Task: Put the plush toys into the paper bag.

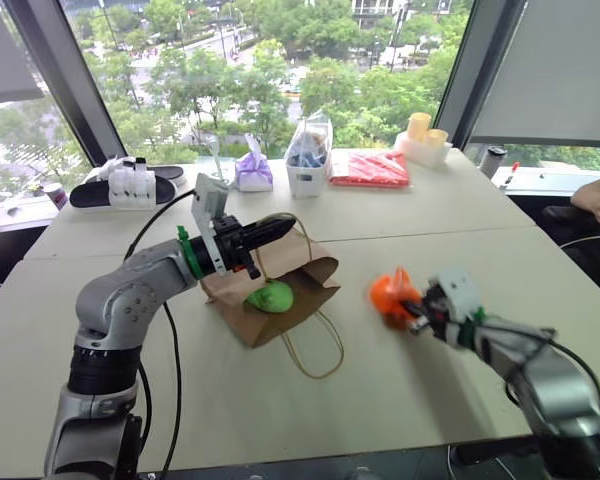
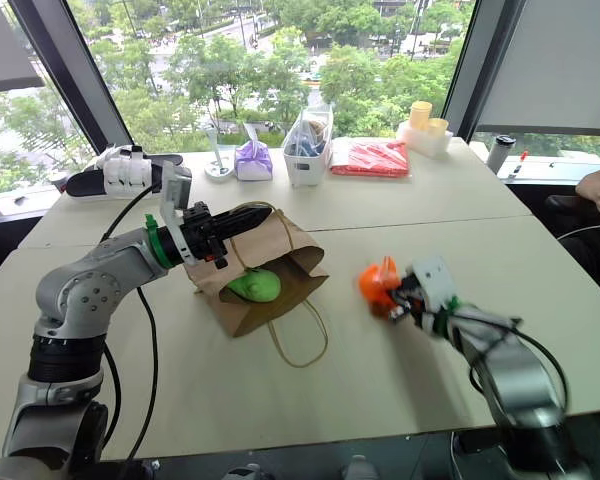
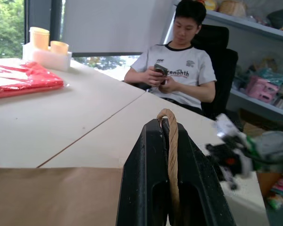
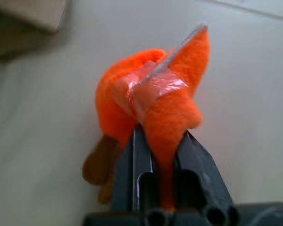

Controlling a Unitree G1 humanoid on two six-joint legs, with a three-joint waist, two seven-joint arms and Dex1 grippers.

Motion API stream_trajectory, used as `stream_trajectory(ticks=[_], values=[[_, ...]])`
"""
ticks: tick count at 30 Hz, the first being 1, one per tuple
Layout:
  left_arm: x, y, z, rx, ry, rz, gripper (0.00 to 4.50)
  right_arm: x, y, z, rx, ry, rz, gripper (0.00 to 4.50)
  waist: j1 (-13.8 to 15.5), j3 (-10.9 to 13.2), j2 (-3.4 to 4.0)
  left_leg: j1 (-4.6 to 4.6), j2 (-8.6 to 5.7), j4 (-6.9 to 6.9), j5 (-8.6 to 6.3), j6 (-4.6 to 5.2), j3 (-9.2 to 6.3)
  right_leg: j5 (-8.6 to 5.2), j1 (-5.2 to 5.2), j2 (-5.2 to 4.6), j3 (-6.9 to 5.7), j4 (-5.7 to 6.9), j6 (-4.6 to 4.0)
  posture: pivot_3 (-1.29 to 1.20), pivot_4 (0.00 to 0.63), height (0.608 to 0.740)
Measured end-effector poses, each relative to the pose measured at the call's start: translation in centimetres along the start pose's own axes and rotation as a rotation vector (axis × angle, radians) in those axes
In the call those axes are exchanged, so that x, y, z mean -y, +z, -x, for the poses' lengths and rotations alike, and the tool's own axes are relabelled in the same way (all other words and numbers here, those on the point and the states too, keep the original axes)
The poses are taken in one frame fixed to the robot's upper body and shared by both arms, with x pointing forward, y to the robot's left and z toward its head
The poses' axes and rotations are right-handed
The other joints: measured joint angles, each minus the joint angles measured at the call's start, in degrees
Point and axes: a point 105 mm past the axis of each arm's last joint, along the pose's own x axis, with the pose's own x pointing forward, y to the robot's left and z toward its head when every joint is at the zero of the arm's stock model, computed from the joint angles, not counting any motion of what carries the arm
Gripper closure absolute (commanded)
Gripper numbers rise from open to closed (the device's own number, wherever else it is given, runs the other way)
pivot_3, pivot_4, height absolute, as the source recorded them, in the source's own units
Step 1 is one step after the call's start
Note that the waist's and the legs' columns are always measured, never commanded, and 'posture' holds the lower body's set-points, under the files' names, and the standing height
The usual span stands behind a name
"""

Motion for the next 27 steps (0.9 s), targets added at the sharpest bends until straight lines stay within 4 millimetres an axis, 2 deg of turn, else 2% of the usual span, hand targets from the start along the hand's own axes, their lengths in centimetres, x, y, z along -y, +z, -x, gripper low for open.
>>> stream_trajectory(ticks=[3,5,10,13,17,20,25,27], values=[[0.1,-0.1,0.0,-0.008,-0.014,0.009,4.50,-2.6,1.4,1.0,0.042,0.087,0.007,4.46,0.09,0.07,-0.13,0.61,0.03,-0.01,0.05,0.03,0.04,-0.09,0.63,0.02,-0.05,0.01,0.10,0.00,0.150,0.740],[0.0,-0.2,0.0,-0.013,-0.019,0.018,4.50,-4.3,2.3,0.8,0.085,0.134,-0.032,4.46,0.44,0.11,-0.20,0.88,0.10,0.00,0.05,0.03,0.01,-0.25,0.93,0.07,-0.09,-0.01,-0.08,0.00,0.150,0.740],[0.3,-0.3,-0.3,-0.023,-0.037,0.030,4.50,-6.5,4.2,-2.2,0.136,0.178,-0.053,4.46,0.78,0.13,-0.24,0.78,0.04,-0.03,0.09,0.03,-0.06,-0.01,0.86,0.04,-0.09,-0.03,-0.06,0.00,0.150,0.740],[0.5,-0.4,-0.4,-0.027,-0.051,0.045,4.50,-7.7,5.2,-5.1,0.144,0.192,-0.078,4.46,0.73,0.15,-0.26,0.61,0.03,-0.14,0.11,0.00,-0.06,0.01,0.55,0.03,-0.08,0.02,-0.06,0.00,0.150,0.740],[0.7,-0.4,-0.4,-0.029,-0.048,0.045,4.50,-8.0,5.3,-7.8,0.130,0.183,-0.066,4.46,0.78,0.15,-0.27,0.37,0.01,-0.14,0.13,-0.05,-0.09,0.02,0.31,0.02,-0.09,0.02,-0.06,0.00,0.150,0.740],[1.2,-0.2,-0.6,-0.023,-0.066,0.047,4.50,-7.9,6.2,-9.8,0.151,0.167,-0.066,4.46,0.65,0.15,-0.27,0.31,0.00,-0.14,0.13,-0.04,-0.08,0.03,0.24,0.02,-0.09,0.03,-0.07,0.00,0.150,0.740],[1.4,0.0,-0.6,-0.014,-0.070,0.057,4.50,-7.6,7.4,-11.9,0.190,0.128,-0.074,4.46,0.52,0.15,-0.27,0.31,0.00,-0.14,0.14,-0.06,-0.10,0.03,0.23,0.03,-0.11,0.05,-0.07,0.00,0.150,0.740],[1.6,0.1,-0.6,-0.009,-0.072,0.058,4.50,-7.7,7.8,-12.9,0.198,0.113,-0.089,3.65,0.47,0.15,-0.26,0.32,0.01,-0.15,0.14,-0.06,-0.11,0.03,0.23,0.03,-0.11,0.05,-0.08,0.00,0.150,0.740]])
